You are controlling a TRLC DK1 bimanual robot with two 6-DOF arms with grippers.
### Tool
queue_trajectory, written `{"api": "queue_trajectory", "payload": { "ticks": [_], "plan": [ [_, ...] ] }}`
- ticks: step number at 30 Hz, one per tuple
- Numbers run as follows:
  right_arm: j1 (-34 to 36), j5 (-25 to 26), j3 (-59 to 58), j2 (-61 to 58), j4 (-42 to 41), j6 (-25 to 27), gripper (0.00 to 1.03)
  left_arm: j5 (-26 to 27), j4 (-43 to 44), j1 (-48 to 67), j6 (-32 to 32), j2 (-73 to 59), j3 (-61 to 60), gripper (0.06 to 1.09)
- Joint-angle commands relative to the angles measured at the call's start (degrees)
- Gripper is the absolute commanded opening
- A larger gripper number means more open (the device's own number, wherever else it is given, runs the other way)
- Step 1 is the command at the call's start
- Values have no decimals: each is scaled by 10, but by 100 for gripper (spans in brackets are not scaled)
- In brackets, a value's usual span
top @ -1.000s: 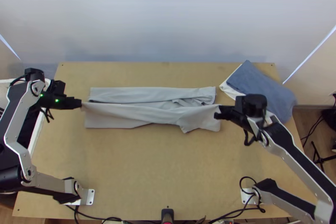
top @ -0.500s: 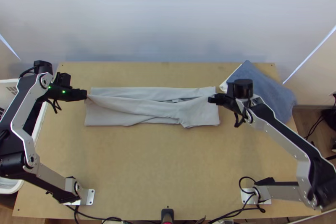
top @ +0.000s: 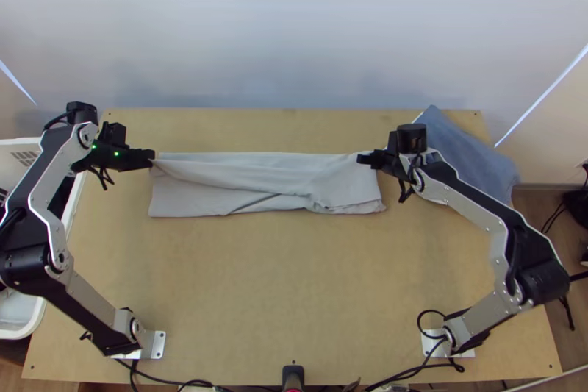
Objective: Fold the t-shirt
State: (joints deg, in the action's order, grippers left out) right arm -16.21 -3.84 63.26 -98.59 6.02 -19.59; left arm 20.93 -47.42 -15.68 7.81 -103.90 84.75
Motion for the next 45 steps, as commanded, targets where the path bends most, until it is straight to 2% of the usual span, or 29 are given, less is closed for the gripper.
{"api": "queue_trajectory", "payload": {
  "ticks": [1,3,4,6,10,14,16,22,30,45],
  "plan": [
    [4,1,31,-51,-25,1,3,-4,50,7,-41,-26,-13,51],
    [5,6,23,-51,-70,0,5,3,52,15,-41,-32,-16,97],
    [5,11,19,-49,-90,0,9,8,52,19,-39,-34,-15,105],
    [5,23,15,-40,-116,0,28,15,72,19,-55,-27,-27,104],
    [5,28,14,8,-123,-1,60,40,136,-1,-86,5,-74,104],
    [5,27,17,77,-110,-19,84,55,138,-33,-61,29,-112,104],
    [3,26,23,108,-89,-26,91,57,144,-51,-46,33,-130,105],
    [0,8,38,166,-36,-62,92,94,152,-88,-7,41,-171,105],
    [-11,7,34,173,-34,-65,92,152,167,-88,7,34,-193,104],
    [-13,7,23,180,-34,-71,92,149,229,-53,-9,-36,-158,104]
  ]
}}
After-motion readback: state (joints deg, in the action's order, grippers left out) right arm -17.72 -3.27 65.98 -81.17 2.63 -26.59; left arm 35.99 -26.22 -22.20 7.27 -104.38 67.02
